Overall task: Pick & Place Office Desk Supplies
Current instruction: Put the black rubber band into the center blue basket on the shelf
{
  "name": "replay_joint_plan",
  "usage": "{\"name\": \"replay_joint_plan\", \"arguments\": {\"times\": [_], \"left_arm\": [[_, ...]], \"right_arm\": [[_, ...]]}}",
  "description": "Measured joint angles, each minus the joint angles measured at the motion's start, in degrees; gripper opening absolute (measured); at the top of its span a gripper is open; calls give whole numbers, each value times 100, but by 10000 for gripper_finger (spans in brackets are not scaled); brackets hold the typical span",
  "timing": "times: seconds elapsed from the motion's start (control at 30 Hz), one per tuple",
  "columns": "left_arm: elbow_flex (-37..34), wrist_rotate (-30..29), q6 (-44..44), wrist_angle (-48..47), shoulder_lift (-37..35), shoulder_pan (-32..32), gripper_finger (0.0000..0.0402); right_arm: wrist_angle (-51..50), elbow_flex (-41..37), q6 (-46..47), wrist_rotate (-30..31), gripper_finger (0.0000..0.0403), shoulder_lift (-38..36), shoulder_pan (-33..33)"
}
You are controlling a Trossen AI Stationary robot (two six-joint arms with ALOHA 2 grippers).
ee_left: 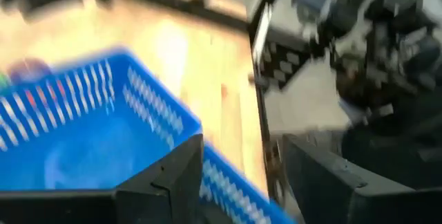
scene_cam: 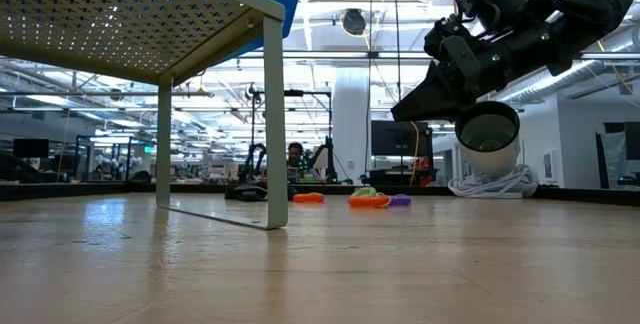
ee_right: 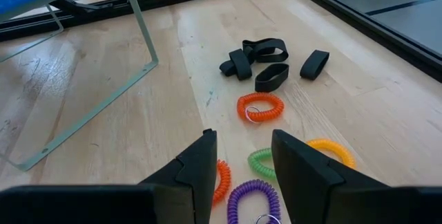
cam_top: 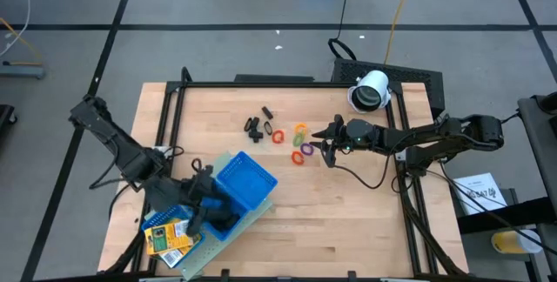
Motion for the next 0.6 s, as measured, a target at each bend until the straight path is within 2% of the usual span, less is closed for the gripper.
{"name": "replay_joint_plan", "arguments": {"times": [0.2,0.37,0.5,0.6], "left_arm": [[0,-497,1360,1140,-2,477,207],[2,-915,2381,1950,-2,1115,207],[2,-1081,2694,2149,-2,1746,207],[2,-1211,2578,2128,15,2272,207]], "right_arm": [[0,0,0,3,128,1,0],[0,0,0,2,128,2,0],[0,0,0,2,128,0,0],[0,-2,0,2,128,2,0]]}}
